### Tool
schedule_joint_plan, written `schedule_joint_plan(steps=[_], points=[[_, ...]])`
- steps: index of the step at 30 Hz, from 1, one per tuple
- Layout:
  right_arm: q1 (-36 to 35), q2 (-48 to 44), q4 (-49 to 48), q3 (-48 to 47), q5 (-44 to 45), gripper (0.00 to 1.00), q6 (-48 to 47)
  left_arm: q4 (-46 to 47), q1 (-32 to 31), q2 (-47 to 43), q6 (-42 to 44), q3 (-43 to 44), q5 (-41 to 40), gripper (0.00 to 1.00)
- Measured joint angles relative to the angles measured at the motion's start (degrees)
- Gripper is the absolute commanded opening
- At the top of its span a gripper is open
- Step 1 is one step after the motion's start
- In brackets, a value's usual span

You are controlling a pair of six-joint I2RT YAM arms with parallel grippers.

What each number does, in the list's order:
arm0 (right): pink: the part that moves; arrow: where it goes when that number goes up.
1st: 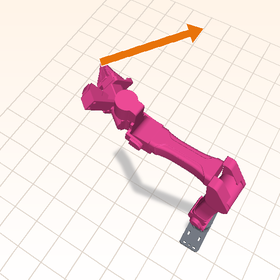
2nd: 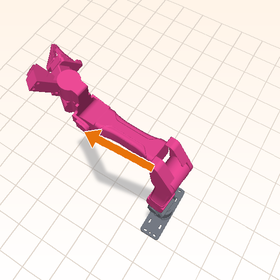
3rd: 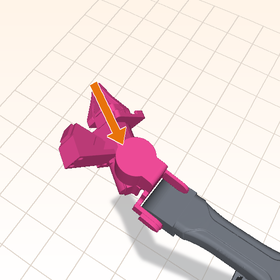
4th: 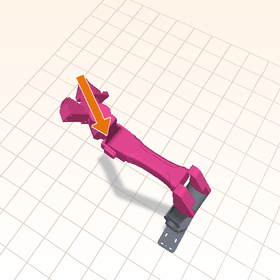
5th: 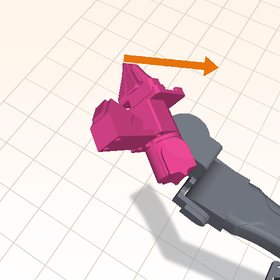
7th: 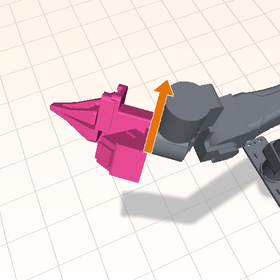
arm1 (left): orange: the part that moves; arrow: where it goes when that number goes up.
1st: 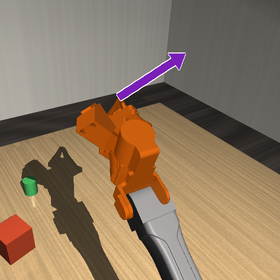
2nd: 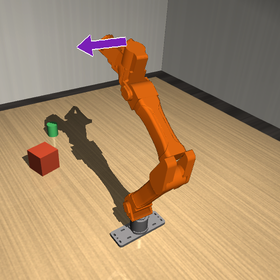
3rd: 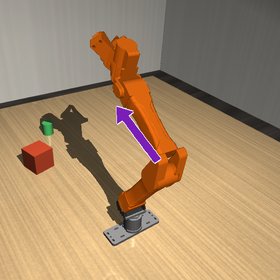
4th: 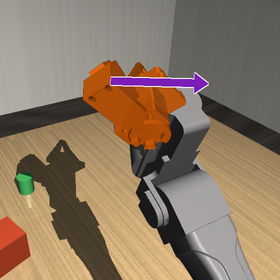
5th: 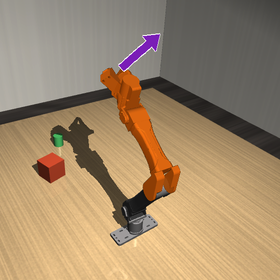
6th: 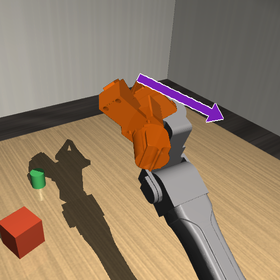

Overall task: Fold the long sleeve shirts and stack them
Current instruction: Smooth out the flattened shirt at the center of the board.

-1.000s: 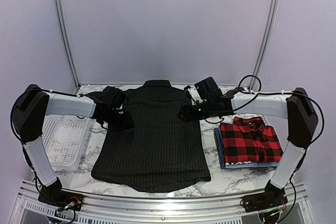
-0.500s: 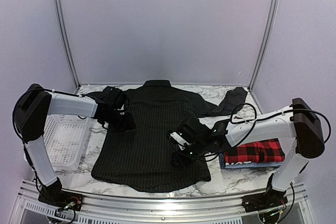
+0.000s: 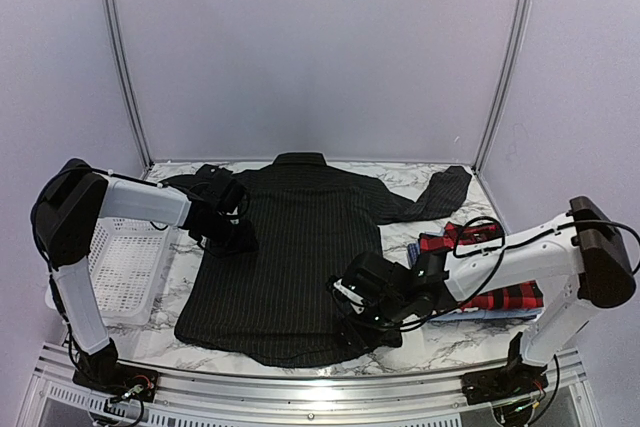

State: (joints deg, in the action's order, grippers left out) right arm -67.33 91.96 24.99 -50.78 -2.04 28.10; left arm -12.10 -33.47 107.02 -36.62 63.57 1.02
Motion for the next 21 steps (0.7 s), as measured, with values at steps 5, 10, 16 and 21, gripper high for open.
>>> schedule_joint_plan(steps=[5,10,16,21], points=[[-0.85,-4.2,3.61,-1.86,3.19,0.46,0.33,0.0,0.0,0.07,0.0,0.04,-0.02,0.55],[-5.77,-2.34,4.09,-7.1,5.62,0.45,-0.94,0.0,-0.02,0.33,0.02,0.39,-0.55,0.55],[-8.74,3.56,3.32,-8.57,6.38,0.4,-3.96,0.02,-0.02,0.42,0.04,0.44,-1.38,0.55],[-8.74,6.21,3.06,-8.57,6.58,0.41,-5.68,0.04,-0.02,0.44,0.02,0.44,-1.7,0.55]])
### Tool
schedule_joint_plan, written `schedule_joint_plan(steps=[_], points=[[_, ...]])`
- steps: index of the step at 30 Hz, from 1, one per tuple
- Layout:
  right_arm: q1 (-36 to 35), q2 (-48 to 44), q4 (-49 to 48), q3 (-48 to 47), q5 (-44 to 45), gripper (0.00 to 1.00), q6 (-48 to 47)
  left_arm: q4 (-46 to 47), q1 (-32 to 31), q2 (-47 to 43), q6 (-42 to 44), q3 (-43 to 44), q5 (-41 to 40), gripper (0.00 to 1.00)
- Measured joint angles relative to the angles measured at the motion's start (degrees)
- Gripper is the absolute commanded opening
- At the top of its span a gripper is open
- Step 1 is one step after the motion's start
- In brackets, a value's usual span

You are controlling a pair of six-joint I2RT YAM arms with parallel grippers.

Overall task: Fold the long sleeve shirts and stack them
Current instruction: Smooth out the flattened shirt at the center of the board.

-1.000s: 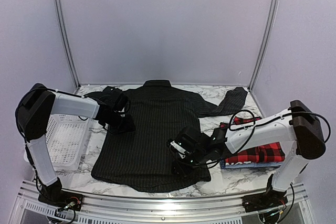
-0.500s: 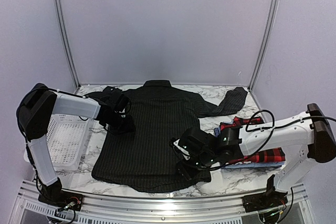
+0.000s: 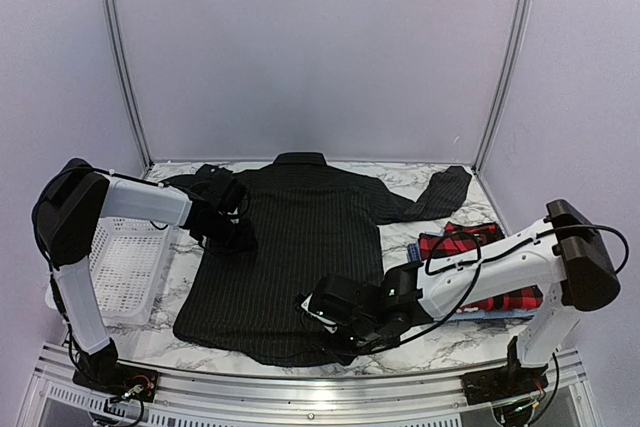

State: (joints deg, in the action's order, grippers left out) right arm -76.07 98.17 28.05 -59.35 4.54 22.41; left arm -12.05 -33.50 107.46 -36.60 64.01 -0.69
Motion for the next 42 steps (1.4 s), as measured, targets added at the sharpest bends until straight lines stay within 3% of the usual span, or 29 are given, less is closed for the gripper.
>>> schedule_joint_plan(steps=[11,29,34,38,42], points=[[-0.48,2.32,-2.14,-0.85,1.09,0.38,-1.57,0.02,0.0,0.74,0.44,0.83,-0.72,0.55],[-1.51,3.89,-2.51,-0.85,5.11,0.0,2.14,0.2,0.0,1.25,1.07,1.4,-1.4,0.55],[-1.53,3.89,-2.45,-0.85,5.27,0.0,2.86,0.31,0.0,1.25,1.09,1.33,-1.53,0.55],[-1.86,3.89,-2.36,-0.9,5.42,0.23,3.02,0.79,0.0,1.25,1.11,1.16,-1.68,0.55],[-2.54,4.33,-2.03,-2.36,6.23,0.28,2.97,1.05,0.0,1.25,1.11,1.07,-1.81,0.55]])
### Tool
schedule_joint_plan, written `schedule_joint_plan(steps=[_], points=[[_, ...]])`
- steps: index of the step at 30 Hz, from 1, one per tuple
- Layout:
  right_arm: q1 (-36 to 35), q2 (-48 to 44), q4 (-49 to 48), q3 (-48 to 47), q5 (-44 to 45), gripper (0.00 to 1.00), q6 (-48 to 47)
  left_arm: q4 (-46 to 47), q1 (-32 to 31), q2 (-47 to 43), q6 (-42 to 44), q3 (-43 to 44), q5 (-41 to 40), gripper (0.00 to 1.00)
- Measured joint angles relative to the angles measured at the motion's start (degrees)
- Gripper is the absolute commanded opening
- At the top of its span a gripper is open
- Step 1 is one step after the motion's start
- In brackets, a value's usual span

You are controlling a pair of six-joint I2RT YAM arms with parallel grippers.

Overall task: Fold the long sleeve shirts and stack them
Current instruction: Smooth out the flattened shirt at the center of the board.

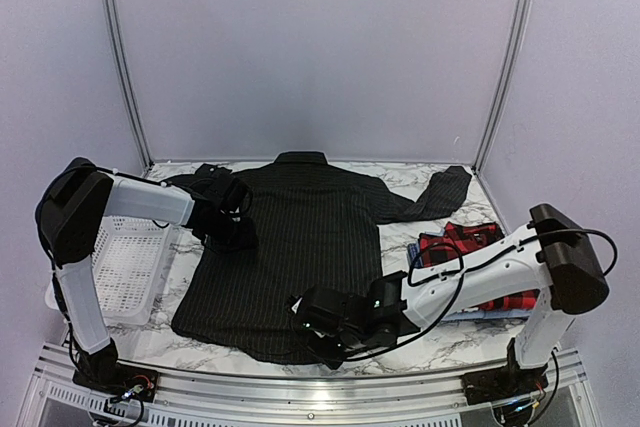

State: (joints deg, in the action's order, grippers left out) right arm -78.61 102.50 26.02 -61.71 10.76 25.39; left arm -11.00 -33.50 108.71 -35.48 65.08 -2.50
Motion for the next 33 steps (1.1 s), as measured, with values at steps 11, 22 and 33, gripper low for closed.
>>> schedule_joint_plan(steps=[11,22,33], points=[[-0.42,3.54,-0.57,-2.32,1.11,0.22,-0.07,0.04,0.0,0.0,0.0,0.0,0.0,0.55],[-0.68,3.56,0.15,-3.1,1.88,0.02,0.15,0.5,0.0,0.0,0.15,-0.22,-0.04,0.55],[-1.79,3.56,2.99,-5.73,2.27,0.0,0.2,0.55,0.0,0.0,0.24,-0.24,-0.07,0.55]])
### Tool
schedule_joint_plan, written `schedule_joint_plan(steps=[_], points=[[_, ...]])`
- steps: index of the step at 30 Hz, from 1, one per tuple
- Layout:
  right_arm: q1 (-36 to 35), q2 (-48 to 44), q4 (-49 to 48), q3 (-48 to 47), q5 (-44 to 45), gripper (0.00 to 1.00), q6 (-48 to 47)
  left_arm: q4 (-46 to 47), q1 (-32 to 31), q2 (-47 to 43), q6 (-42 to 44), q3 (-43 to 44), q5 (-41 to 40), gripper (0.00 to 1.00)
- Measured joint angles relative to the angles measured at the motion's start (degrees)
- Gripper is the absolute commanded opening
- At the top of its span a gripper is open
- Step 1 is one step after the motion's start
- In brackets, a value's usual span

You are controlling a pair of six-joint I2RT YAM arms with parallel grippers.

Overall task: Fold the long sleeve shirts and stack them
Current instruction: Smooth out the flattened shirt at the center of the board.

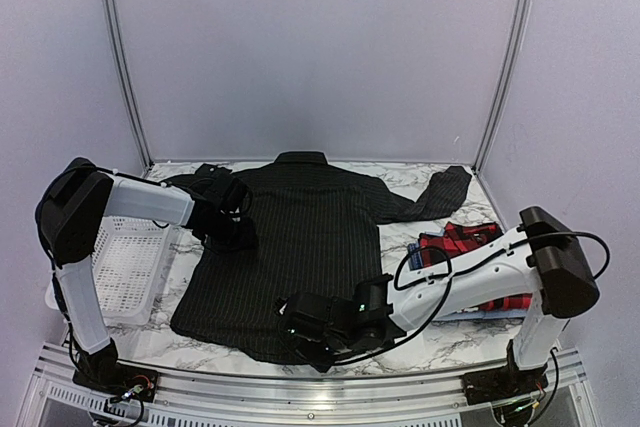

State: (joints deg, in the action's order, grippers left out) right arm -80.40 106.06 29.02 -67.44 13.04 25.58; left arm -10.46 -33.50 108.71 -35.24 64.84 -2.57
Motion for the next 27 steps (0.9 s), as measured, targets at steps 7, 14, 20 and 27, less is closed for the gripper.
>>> schedule_joint_plan(steps=[7,14,20,27], points=[[-1.55,0.0,1.64,-0.24,-1.36,0.0,0.81,0.02,0.0,0.0,0.33,0.0,0.0,0.55],[-1.68,-0.68,1.62,0.59,-2.95,0.29,2.4,0.02,0.0,0.02,0.74,0.0,0.0,0.55],[-1.07,-5.25,3.28,0.79,-1.49,0.42,3.8,-0.09,0.0,0.02,1.22,0.22,0.17,0.58],[10.91,-14.6,5.73,0.48,2.08,0.52,2.54,-0.63,0.0,0.02,2.71,2.82,1.46,0.66]])
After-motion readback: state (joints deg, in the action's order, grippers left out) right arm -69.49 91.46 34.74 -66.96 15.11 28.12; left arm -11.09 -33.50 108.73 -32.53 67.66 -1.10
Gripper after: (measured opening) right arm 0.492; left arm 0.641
